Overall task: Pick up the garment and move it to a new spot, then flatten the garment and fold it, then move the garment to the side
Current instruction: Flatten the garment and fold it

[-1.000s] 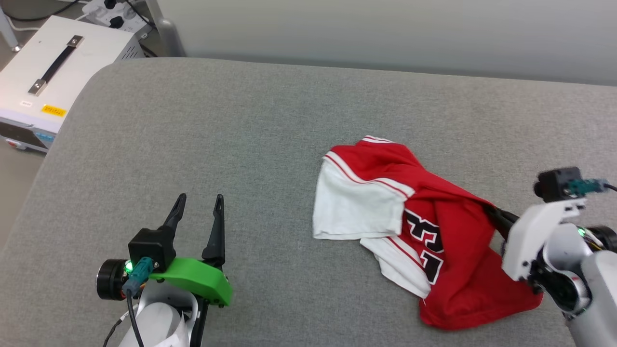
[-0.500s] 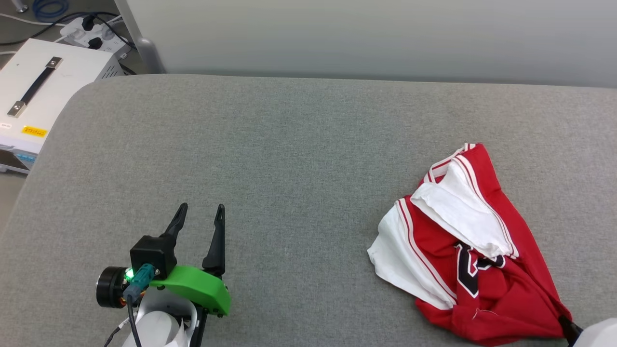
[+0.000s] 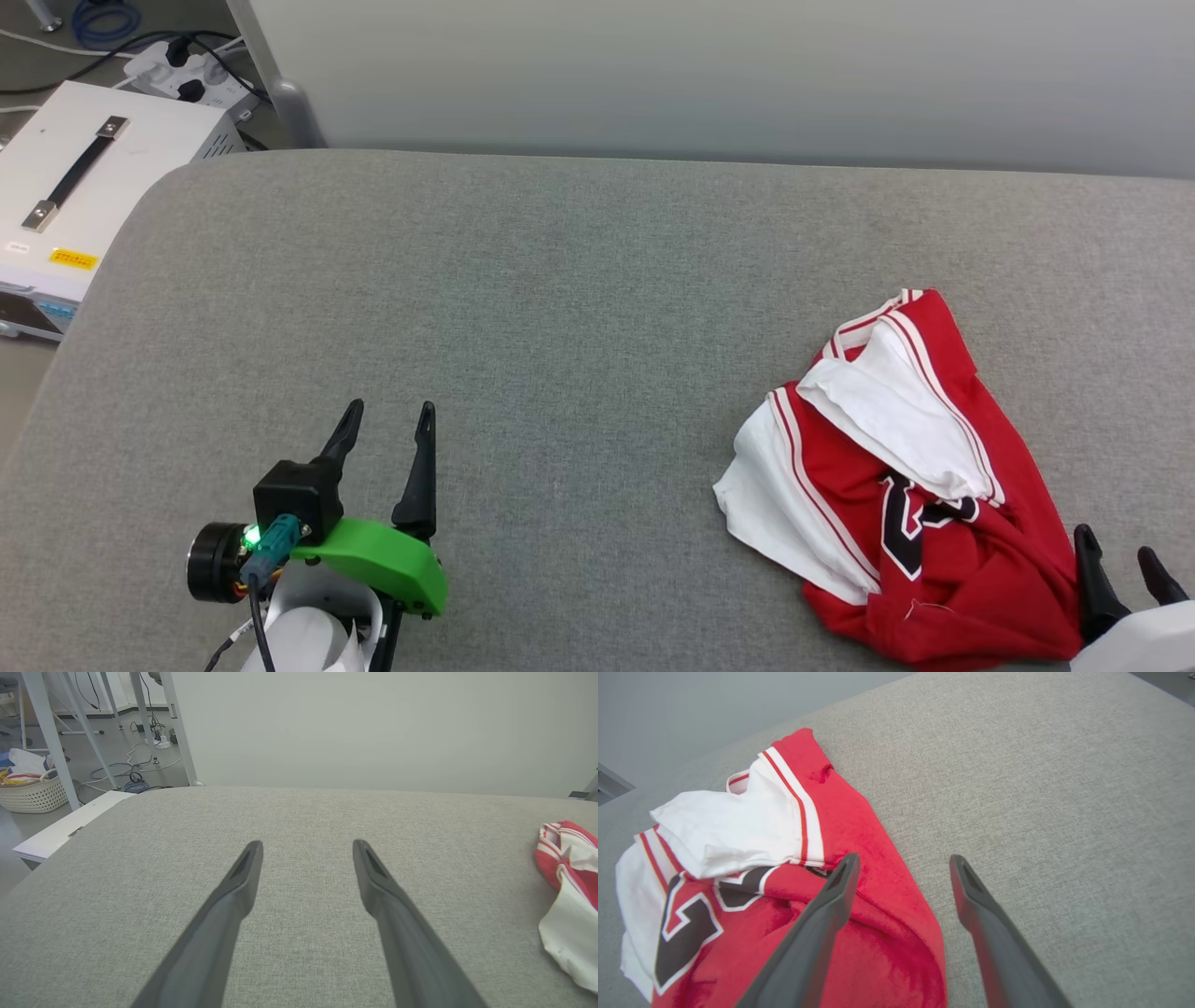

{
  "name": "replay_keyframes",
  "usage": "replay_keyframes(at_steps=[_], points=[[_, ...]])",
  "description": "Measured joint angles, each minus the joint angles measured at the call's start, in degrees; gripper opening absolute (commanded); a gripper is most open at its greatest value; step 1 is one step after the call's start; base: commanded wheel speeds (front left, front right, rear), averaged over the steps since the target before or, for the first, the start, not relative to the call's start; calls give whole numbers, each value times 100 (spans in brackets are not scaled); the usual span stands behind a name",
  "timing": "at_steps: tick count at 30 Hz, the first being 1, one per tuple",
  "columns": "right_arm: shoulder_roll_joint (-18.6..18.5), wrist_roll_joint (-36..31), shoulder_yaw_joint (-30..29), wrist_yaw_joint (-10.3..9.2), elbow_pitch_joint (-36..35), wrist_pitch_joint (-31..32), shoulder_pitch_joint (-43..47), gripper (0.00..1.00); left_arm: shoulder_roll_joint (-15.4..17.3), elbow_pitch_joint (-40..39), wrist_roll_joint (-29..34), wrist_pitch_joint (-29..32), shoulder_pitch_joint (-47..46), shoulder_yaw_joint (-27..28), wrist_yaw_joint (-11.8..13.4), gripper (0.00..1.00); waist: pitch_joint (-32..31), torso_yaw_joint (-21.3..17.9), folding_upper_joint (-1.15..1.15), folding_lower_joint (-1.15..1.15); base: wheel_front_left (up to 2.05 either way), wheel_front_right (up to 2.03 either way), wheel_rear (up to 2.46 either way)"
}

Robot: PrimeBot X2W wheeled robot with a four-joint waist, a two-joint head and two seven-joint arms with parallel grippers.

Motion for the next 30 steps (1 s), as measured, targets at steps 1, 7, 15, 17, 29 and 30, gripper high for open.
replay_keyframes(at_steps=[1, 7, 15, 17, 29, 30], points=[[9, -18, 41, 0, -45, -35, -3, 100, -1, 3, -10, 0, 7, -2, 15, 100, -6, 6, 0, 0, 0, 0, 0], [-121, -196, 723, 0, -343, 487, -118, 100, -8, 3, -16, -2, 36, -30, 58, 100, -5, 56, 0, 0, 0, 0, 0], [-1012, -83, 1962, 0, -689, 2039, -973, 100, -99, 58, -16, -37, -48, -137, 56, 100, 110, 209, 0, 0, 0, 0, 0], [-1215, -43, 2303, 0, -712, 2387, -1252, 100, -144, 85, -16, -67, -125, -168, 25, 100, 155, 277, 0, 0, 0, 0, 0], [-2000, 241, 3550, 0, 52, 3522, -2406, 100, -332, 294, -14, -185, -538, -160, -78, 100, 518, 696, 0, 0, 0, 0, 0], [-2028, 254, 3615, 0, 109, 3576, -2415, 100, -348, 314, -14, -187, -537, -143, -79, 100, 548, 718, 0, 0, 0, 0, 0]])
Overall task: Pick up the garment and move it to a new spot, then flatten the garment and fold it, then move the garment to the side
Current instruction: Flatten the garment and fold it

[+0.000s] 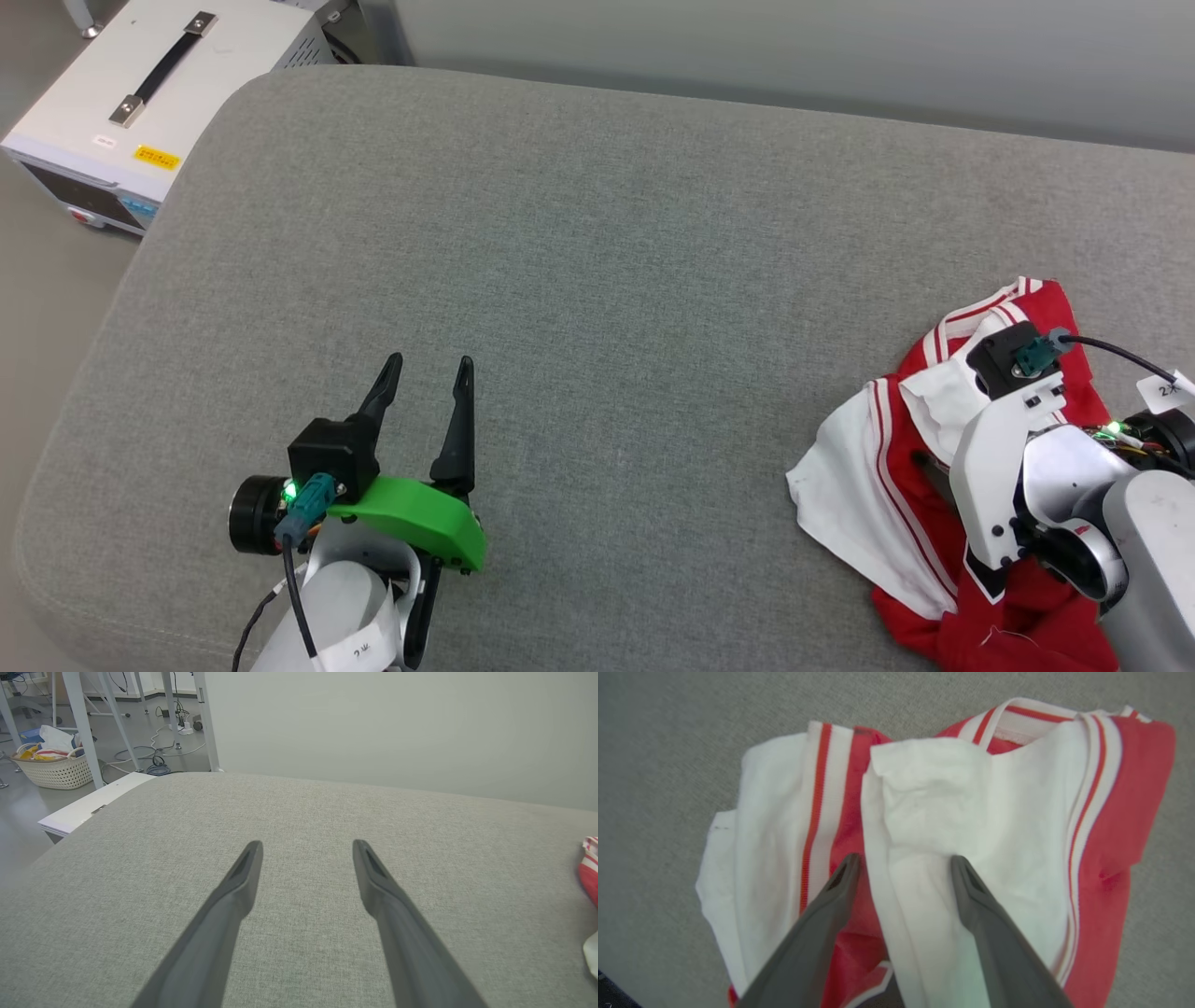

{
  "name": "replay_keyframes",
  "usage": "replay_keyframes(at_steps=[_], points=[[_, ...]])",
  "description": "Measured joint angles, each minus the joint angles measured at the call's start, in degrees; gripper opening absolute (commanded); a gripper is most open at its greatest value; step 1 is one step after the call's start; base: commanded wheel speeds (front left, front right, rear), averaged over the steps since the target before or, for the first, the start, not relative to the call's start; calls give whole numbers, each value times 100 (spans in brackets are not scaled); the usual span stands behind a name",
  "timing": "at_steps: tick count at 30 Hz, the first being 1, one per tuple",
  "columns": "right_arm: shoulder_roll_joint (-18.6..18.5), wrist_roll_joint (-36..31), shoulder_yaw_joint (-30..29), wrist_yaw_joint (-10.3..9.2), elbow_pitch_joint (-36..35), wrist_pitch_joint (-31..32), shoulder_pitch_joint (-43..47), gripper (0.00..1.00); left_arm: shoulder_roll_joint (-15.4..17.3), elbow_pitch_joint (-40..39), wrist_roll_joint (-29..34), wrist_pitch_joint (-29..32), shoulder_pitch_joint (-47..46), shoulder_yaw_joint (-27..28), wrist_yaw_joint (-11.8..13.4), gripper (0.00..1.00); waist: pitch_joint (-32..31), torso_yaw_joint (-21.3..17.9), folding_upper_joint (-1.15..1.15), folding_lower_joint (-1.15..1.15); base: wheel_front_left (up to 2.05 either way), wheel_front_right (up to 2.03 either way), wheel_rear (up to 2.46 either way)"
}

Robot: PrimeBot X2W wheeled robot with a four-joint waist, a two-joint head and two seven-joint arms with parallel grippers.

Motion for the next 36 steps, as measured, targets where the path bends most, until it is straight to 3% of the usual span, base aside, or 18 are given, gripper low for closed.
replay_keyframes(at_steps=[1, 2, 3, 4, 12, 21, 27, 29, 30, 36], points=[[-12, 14, 37, 0, 52, 29, -5, 100, -12, 18, 0, -1, 1, 13, -1, 100, 22, 14, 0, 0, 0, 0, 0], [-24, 49, 63, 0, 97, 43, -12, 54, -26, 36, 1, 0, 1, 26, -2, 100, 45, 27, 0, 0, 0, 0, 0], [-35, 57, 76, 0, 132, 41, -23, 31, -38, 52, 1, -1, 1, 36, -8, 100, 63, 34, 0, 0, 0, 0, 0], [-36, 60, 56, 0, 147, -13, -38, 0, -47, 66, 4, -1, 1, 47, -27, 100, 71, 34, 0, 0, 0, 0, 0], [-7, 70, -504, 0, 146, -468, -151, 0, -68, 78, 122, -5, 3, 144, -102, 100, -48, -101, 0, 0, 0, 0, 0], [234, -65, -2501, 0, 142, -675, 491, 0, -59, 76, 204, -7, 14, 194, -148, 100, -203, -270, 0, 0, 0, 0, 0], [570, 47, -3446, 0, 646, -927, 1069, 0, -54, 76, 207, -7, 46, 211, -155, 100, -235, -360, 0, 0, 0, 0, 0], [691, 96, -3591, 0, 857, -1079, 1201, 40, -55, 77, 207, -7, 47, 211, -178, 100, -234, -380, 0, 0, 0, 0, 0], [765, 108, -3644, 0, 971, -1139, 1240, 100, -54, 77, 208, -7, 48, 211, -179, 100, -233, -393, 0, 0, 0, 0, 0], [1154, 93, -3864, 0, 1146, -1973, 1266, 100, -36, 82, 211, -7, 54, 204, -193, 100, -248, -433, 0, 0, 0, 0, 0]])
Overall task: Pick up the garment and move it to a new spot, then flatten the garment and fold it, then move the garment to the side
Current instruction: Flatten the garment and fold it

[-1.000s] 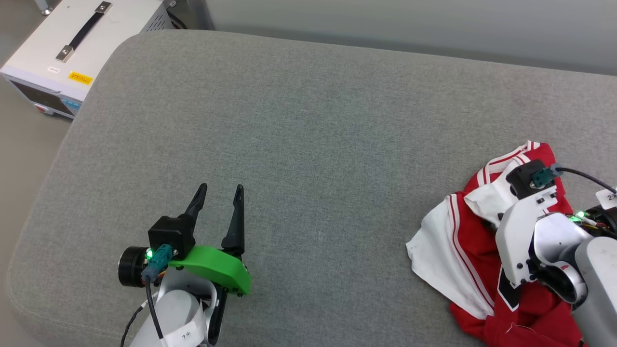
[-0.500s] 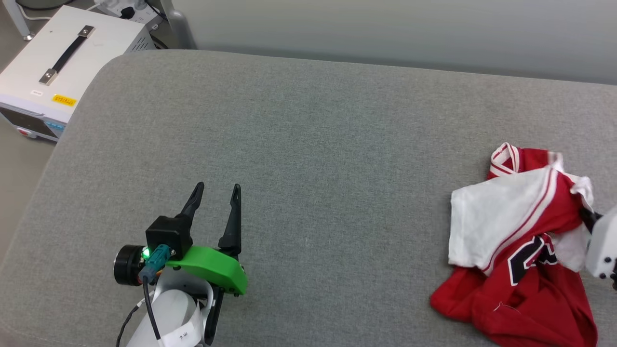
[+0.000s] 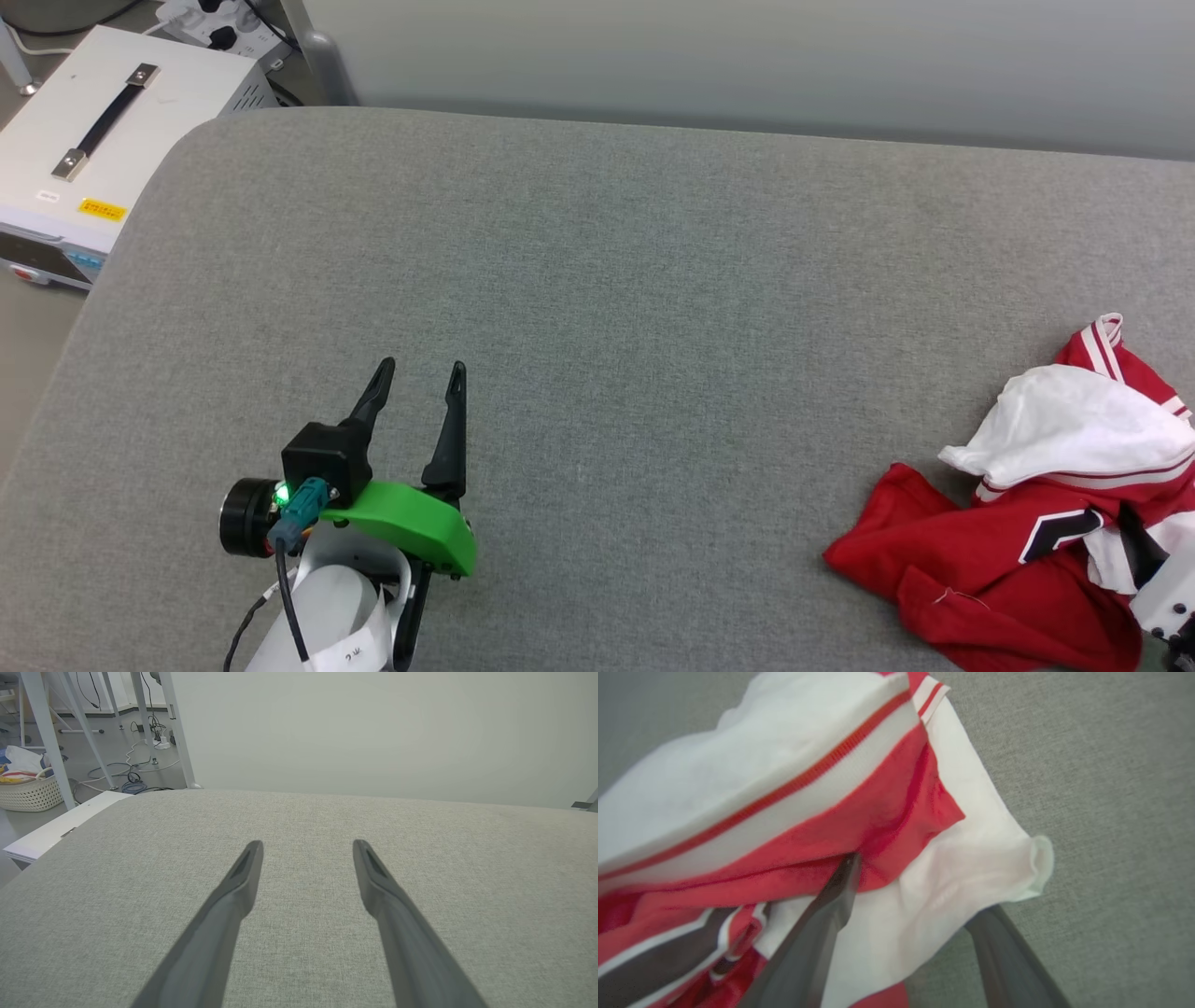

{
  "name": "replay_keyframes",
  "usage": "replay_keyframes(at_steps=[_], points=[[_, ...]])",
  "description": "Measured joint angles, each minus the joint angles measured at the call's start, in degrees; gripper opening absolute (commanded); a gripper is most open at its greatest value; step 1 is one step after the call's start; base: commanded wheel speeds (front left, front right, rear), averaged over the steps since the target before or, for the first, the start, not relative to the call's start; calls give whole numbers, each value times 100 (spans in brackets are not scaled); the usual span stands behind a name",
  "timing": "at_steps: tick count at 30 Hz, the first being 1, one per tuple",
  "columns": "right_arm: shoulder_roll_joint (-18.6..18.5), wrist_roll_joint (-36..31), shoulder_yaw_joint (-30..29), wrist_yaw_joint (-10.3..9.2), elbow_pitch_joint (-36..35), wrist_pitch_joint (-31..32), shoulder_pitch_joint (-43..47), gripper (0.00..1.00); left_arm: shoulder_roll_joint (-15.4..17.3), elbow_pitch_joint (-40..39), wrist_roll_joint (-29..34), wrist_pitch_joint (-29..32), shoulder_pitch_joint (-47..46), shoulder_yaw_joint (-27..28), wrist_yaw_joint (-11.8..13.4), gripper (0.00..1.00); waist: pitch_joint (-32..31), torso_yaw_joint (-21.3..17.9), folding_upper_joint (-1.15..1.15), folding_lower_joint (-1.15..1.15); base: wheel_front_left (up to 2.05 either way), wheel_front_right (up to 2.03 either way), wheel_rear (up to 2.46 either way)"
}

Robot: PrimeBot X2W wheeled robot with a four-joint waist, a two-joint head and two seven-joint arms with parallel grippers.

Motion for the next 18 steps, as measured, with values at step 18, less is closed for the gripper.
replay_keyframes(at_steps=[18], points=[[896, -722, 120, 0, -1304, -2813, 710, 100, 126, -14, -18, 62, 243, -46, 60, 100, -343, -59, 0, 0, 0, 0, 0]])
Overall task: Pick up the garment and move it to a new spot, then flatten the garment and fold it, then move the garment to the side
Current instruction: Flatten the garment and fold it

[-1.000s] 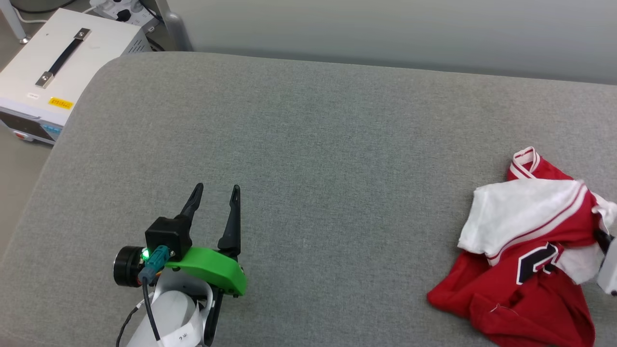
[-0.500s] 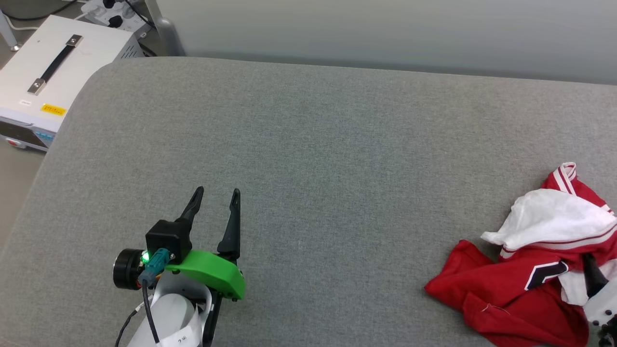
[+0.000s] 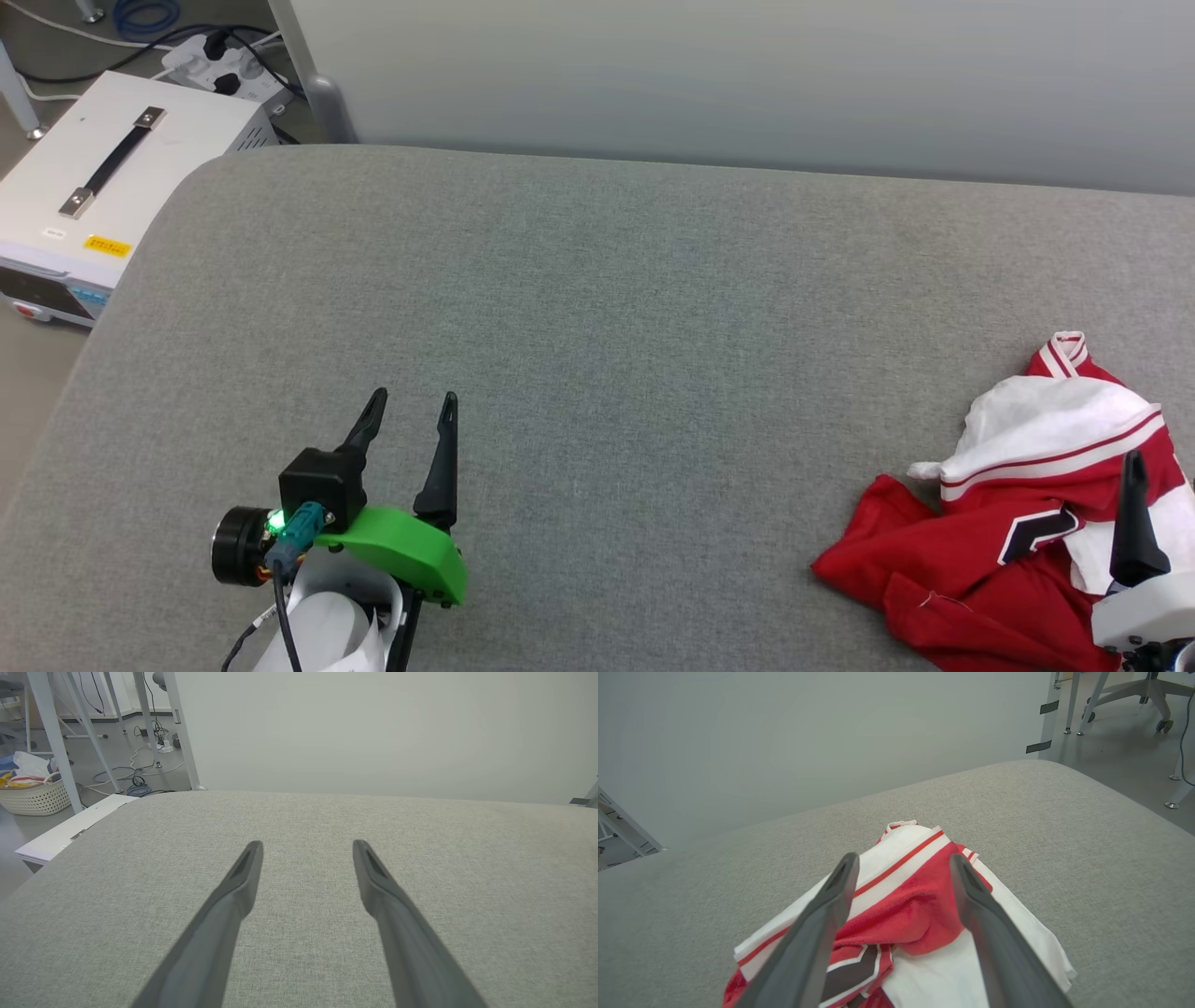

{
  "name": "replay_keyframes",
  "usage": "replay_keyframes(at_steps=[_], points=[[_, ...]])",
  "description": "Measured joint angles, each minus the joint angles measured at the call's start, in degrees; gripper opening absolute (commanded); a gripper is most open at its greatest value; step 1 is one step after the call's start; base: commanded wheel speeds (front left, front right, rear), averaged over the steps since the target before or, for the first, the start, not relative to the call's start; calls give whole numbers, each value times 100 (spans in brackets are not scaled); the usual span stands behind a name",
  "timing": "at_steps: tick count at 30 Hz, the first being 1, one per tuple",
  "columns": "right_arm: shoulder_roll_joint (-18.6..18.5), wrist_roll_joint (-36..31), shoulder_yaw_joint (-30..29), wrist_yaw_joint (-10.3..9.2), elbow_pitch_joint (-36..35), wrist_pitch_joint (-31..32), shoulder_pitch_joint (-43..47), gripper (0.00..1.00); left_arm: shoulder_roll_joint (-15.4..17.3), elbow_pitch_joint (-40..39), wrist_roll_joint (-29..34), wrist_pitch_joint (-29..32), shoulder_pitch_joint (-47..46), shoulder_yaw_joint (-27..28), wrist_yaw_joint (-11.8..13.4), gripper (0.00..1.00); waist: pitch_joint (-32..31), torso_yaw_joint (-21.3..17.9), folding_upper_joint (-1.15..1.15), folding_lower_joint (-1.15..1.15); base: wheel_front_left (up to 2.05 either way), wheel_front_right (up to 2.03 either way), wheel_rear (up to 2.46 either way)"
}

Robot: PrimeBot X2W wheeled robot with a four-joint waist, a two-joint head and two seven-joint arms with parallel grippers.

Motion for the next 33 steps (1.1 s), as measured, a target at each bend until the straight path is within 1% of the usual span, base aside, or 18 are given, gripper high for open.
replay_keyframes(at_steps=[6, 8, 12, 15, 19, 22, 28, 31, 33], points=[[44, -100, 305, 0, -523, -179, 176, 100, 30, -74, -1, 194, 16, -112, 7, 100, -54, -102, 0, 0, 0, 0, 0], [52, -138, 437, 0, -680, -201, 227, 100, 36, -107, 1, 324, -1, -214, -49, 100, -53, -149, 0, 0, 0, 0, 0], [62, -165, 686, 0, -931, -212, 280, 100, -8, -153, 11, 687, -175, -539, -260, 100, -16, -270, 0, 0, 0, 0, 0], [71, -169, 866, 0, -1057, -156, 288, 100, -140, -141, 25, 1005, -446, -879, -515, 100, 46, -366, 0, 0, 0, 0, 0], [75, -181, 973, 0, -1182, -152, 288, 100, -381, -76, 80, 1386, -889, -1417, -821, 100, 176, -499, 0, 0, 0, 0, 0], [77, -180, 1025, 0, -1245, -138, 281, 100, -565, 11, 81, 1623, -1224, -1896, -976, 100, 300, -584, 0, 0, 0, 0, 0], [77, -181, 1040, 0, -1379, -142, 159, 100, -697, 202, -8, 2022, -1914, -3062, -1068, 100, 592, -729, 0, 0, 0, 0, 0], [77, -180, 1037, 0, -1451, -148, 43, 100, -700, 281, -245, 2173, -2302, -3811, -1070, 100, 776, -800, 0, 0, 0, 0, 0], [76, -180, 1047, 0, -1485, -160, -14, 100, -691, 405, -449, 2257, -2534, -4181, -1071, 100, 893, -841, 0, 0, 0, 0, 0]])
